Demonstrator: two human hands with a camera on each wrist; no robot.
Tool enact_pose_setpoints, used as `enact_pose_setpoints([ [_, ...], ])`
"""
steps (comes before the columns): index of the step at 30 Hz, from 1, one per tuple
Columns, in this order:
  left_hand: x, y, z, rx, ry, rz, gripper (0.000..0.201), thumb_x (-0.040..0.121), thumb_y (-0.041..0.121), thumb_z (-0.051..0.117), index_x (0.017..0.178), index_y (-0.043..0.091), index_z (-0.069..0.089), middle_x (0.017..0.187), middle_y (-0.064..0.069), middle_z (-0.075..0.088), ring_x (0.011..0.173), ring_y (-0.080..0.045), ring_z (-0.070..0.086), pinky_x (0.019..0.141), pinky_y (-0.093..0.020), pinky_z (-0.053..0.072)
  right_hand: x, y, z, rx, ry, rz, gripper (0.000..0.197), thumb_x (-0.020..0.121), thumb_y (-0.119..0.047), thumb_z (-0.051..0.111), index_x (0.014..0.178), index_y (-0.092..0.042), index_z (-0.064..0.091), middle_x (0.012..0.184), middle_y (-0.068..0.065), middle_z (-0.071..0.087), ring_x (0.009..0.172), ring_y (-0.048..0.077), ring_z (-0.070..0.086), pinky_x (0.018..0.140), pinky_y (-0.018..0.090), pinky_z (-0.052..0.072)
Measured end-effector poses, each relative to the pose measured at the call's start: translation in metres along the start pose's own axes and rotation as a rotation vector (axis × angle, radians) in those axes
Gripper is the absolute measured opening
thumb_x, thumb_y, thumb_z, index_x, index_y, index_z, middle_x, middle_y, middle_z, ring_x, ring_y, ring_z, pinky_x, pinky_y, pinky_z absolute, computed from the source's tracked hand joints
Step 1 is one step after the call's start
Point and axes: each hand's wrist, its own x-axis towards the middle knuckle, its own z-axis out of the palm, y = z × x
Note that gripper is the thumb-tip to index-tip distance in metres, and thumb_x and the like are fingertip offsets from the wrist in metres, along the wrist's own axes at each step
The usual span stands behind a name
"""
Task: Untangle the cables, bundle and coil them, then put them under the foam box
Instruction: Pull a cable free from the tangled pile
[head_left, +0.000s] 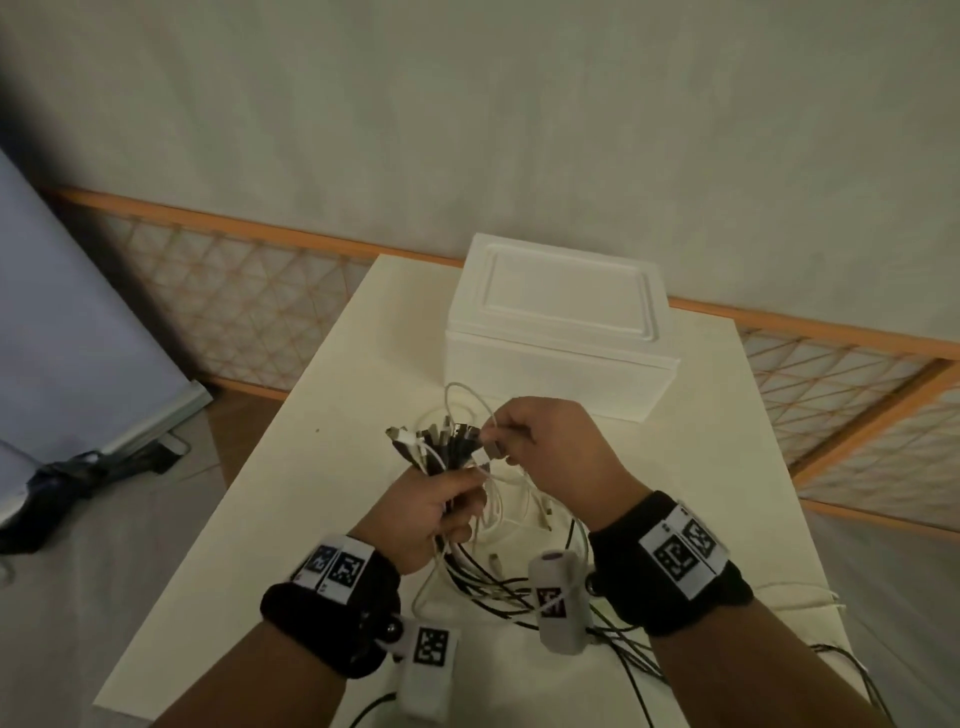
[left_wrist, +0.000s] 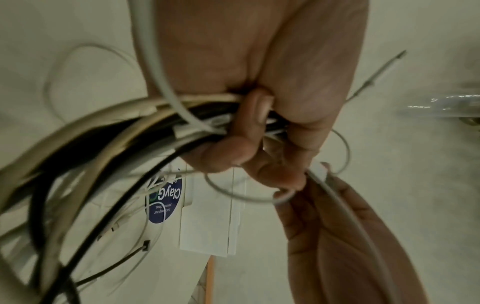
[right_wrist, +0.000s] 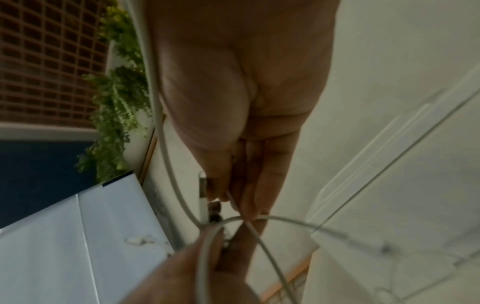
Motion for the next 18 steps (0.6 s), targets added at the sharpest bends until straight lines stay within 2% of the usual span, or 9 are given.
enact_pose_setpoints([
  [2,0.003,-0.002,0.001,0.049,-0.008,0.006,0.017,0.092,0.008,0.057,0.076,0.011,0.057,0.051,-0.003,0.039,0.037,-0.008,0.028,0.04,-0.02,0.026,-0.006,-0.004,-0.005,0.08,0.068,-0.004,0.015,0.088,-0.021,0.064,0.074,-0.024,0.064,0.065,-0.009,0.064,0.062,0.002,0.06,0.064,0.018,0.048],
  [4,0.005,-0.004,0.003,0.082,-0.013,0.034,0.02,0.091,0.007,0.059,0.071,0.012,0.057,0.052,-0.003,0.035,0.041,-0.01,0.028,0.041,-0.021,0.024,-0.01,-0.008,-0.01,0.093,0.098,-0.015,0.012,0.089,-0.021,0.062,0.077,-0.021,0.064,0.061,-0.009,0.063,0.061,0.006,0.062,0.062,0.024,0.051],
  [7,0.007,-0.006,0.006,0.125,0.047,0.061,0.019,0.092,0.008,0.059,0.073,0.009,0.058,0.051,-0.004,0.049,0.043,-0.014,0.03,0.041,-0.021,0.026,-0.015,-0.011,-0.019,0.062,0.204,-0.032,0.013,0.092,-0.014,0.055,0.081,-0.013,0.062,0.068,-0.005,0.065,0.059,0.011,0.064,0.058,0.027,0.052],
  [10,0.014,-0.009,-0.005,0.116,0.202,0.018,0.015,0.091,0.014,0.062,0.081,0.004,0.062,0.06,-0.011,0.063,0.038,-0.012,0.03,0.04,-0.021,0.029,-0.021,-0.008,-0.04,0.248,0.485,0.025,0.022,0.094,-0.006,0.049,0.079,-0.018,0.059,0.079,-0.002,0.068,0.063,0.013,0.066,0.06,0.028,0.055],
  [12,0.018,-0.014,-0.014,0.111,0.285,-0.025,0.016,0.09,0.016,0.065,0.08,0.004,0.063,0.064,-0.012,0.065,0.035,-0.01,0.028,0.039,-0.022,0.031,-0.029,-0.005,-0.053,0.34,0.634,0.03,0.031,0.096,-0.009,0.049,0.076,-0.031,0.058,0.079,0.0,0.069,0.066,0.015,0.068,0.066,0.034,0.058],
  [15,0.018,-0.019,-0.017,0.154,0.3,-0.039,0.013,0.088,0.015,0.067,0.085,0.002,0.065,0.061,-0.01,0.065,0.036,-0.012,0.027,0.039,-0.021,0.03,-0.039,-0.003,-0.061,0.4,0.75,0.018,0.037,0.097,-0.014,0.049,0.072,-0.039,0.058,0.077,0.001,0.07,0.066,0.019,0.068,0.07,0.037,0.058],
  [18,0.022,-0.017,-0.016,0.175,0.315,-0.021,0.014,0.087,0.016,0.069,0.084,0.002,0.066,0.059,-0.009,0.063,0.037,-0.012,0.029,0.039,-0.021,0.03,-0.045,-0.001,-0.058,0.418,0.786,0.029,0.033,0.098,-0.011,0.047,0.074,-0.033,0.055,0.078,0.0,0.068,0.064,0.018,0.068,0.068,0.034,0.058],
])
